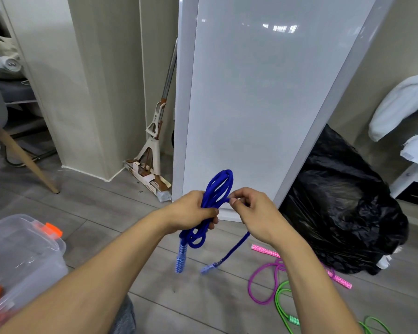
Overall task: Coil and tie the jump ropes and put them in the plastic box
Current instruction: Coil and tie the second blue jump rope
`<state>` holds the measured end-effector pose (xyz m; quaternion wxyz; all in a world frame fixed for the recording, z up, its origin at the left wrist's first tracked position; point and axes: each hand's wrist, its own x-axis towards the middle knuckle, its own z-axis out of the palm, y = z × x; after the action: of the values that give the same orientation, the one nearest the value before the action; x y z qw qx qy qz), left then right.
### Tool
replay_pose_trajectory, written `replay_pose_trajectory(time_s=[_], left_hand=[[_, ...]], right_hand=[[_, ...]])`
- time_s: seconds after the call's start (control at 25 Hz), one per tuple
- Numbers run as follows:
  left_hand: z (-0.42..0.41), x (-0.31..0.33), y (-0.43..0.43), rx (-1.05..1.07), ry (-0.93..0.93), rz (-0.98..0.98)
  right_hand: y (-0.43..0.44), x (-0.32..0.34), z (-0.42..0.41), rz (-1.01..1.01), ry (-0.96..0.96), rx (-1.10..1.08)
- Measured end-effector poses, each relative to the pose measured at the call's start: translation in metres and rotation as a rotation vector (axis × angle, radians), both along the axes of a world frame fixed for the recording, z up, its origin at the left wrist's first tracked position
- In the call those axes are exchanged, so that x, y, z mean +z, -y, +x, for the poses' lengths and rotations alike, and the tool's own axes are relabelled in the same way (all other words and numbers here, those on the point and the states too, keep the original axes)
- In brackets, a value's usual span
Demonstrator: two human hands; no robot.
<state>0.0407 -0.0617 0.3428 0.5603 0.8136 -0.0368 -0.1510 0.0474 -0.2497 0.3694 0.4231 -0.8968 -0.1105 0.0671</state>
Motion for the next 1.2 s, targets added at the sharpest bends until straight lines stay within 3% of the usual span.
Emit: replay_pose_trajectory(time_s=[0.08, 0.2, 0.28, 0.36, 0.52, 0.6, 0.72, 1.0, 1.04, 1.2], left_hand=[[0.003, -0.005, -0.006, -0.019, -0.015, 0.218], [0.007, -0.013, -0.011, -0.051, 0.019, 0.701], [0.008, -0.015, -0.012, -0.078, 0.002, 0.939], [0.006, -0.014, -0.009, -0.145, -0.013, 1.035], [-0.016, 0.004, 0.014, -0.406, 0.132, 0.907], [-0.027, 0.016, 0.021, -0.44, 0.279, 0.663], [-0.033, 0.032, 0.022, -0.329, 0.408, 0.181], [-0.009, 0.022, 0.005, 0.224, 0.119, -0.309], [-0.006, 0.019, 0.004, 0.281, 0.152, -0.225], [0.003, 0.004, -0.017, 0.192, 0.375, 0.574]], right_hand=[[0.005, 0.002, -0.002, -0.153, -0.072, 0.065], [0.018, 0.013, -0.006, -0.422, -0.052, 0.107], [0.025, 0.025, -0.011, -0.339, 0.048, 0.134], [0.025, 0.033, -0.015, -0.114, 0.151, 0.142], [0.023, 0.028, -0.006, 0.184, 0.293, -0.005], [0.032, 0.021, 0.004, 0.263, 0.309, -0.107], [0.042, 0.005, 0.016, 0.419, 0.185, -0.192], [0.022, -0.005, 0.002, 0.087, -0.056, 0.073], [0.019, -0.004, -0.001, 0.066, -0.073, 0.114], [0.018, 0.008, -0.009, -0.137, 0.024, 0.228]])
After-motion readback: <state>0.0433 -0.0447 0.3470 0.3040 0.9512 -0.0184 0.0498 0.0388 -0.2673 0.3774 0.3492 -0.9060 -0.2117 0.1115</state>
